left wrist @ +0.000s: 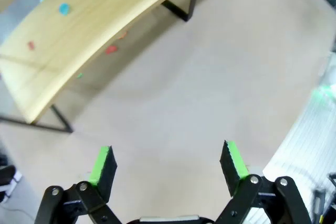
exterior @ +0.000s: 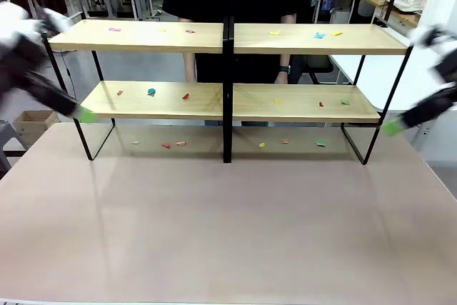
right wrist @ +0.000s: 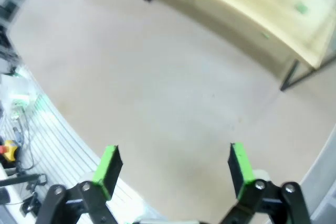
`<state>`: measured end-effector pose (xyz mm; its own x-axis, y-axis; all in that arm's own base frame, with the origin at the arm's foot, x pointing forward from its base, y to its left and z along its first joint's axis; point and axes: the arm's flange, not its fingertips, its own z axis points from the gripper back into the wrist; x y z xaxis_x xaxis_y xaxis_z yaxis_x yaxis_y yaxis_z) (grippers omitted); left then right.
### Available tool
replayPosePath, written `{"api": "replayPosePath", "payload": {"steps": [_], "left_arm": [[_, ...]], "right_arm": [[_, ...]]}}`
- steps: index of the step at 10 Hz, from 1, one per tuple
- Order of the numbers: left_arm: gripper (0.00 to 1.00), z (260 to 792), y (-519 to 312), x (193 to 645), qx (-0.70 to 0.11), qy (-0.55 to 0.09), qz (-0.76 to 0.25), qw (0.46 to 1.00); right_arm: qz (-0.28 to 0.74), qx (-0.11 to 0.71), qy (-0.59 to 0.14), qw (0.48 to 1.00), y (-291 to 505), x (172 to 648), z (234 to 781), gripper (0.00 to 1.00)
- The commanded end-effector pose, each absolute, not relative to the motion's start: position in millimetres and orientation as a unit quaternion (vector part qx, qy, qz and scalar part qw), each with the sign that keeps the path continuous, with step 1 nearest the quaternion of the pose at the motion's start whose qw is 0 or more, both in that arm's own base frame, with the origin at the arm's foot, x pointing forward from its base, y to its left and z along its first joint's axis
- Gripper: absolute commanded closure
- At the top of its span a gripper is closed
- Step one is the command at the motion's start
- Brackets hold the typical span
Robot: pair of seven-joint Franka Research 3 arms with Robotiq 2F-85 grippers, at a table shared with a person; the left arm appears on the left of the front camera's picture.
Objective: Clean the shelves.
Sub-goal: Pick up the Duster when the human hands it over.
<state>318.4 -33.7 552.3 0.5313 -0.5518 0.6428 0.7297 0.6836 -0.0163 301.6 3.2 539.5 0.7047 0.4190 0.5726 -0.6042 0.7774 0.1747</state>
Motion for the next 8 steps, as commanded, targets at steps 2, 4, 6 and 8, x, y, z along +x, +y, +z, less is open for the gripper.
{"api": "replayPosePath", "payload": {"steps": [2, 4, 6, 8], "left_arm": [[0.00, 587, 62, 262, -0.187, -0.406, -0.328, 0.832], [0.00, 604, 72, 244, -0.175, -0.457, -0.314, 0.814], [0.00, 619, 59, 241, -0.162, -0.478, -0.320, 0.802], [0.00, 628, 50, 243, -0.161, -0.503, -0.326, 0.784]], "right_arm": [[0.222, 0.177, -0.346, 0.894, -65, 251, 593, 0.00], [0.219, 0.163, -0.385, 0.882, -77, 235, 626, 0.00], [0.228, 0.141, -0.416, 0.869, -73, 228, 661, 0.00], [0.233, 0.127, -0.438, 0.859, -66, 229, 678, 0.00]]}}
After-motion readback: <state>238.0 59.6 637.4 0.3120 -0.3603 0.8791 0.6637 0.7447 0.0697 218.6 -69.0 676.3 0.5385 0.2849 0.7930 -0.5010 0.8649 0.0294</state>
